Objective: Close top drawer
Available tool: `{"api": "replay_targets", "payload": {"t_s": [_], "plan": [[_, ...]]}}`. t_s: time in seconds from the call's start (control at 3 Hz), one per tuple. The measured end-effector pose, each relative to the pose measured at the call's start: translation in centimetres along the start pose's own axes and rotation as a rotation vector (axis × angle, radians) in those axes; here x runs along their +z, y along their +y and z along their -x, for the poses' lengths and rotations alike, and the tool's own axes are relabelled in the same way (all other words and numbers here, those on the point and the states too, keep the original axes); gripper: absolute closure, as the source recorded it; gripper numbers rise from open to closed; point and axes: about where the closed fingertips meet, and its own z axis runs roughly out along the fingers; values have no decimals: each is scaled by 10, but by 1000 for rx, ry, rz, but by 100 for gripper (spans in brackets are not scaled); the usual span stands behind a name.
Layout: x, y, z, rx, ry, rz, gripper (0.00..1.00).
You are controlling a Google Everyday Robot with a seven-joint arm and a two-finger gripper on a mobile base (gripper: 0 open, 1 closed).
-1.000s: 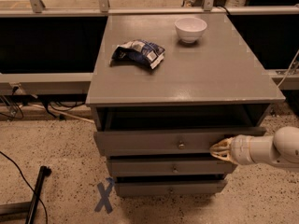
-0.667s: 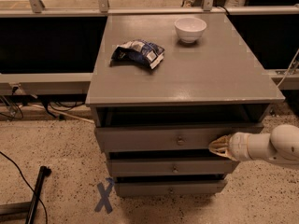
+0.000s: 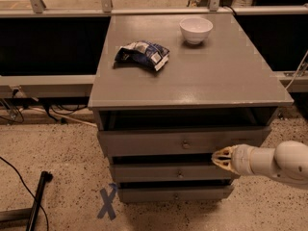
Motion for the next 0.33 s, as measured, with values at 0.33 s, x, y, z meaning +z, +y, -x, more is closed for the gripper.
{"api": "replay_targets", "payload": {"t_s": [0.33], "plan": [[-15,24,15,15,67,-15,100]]}}
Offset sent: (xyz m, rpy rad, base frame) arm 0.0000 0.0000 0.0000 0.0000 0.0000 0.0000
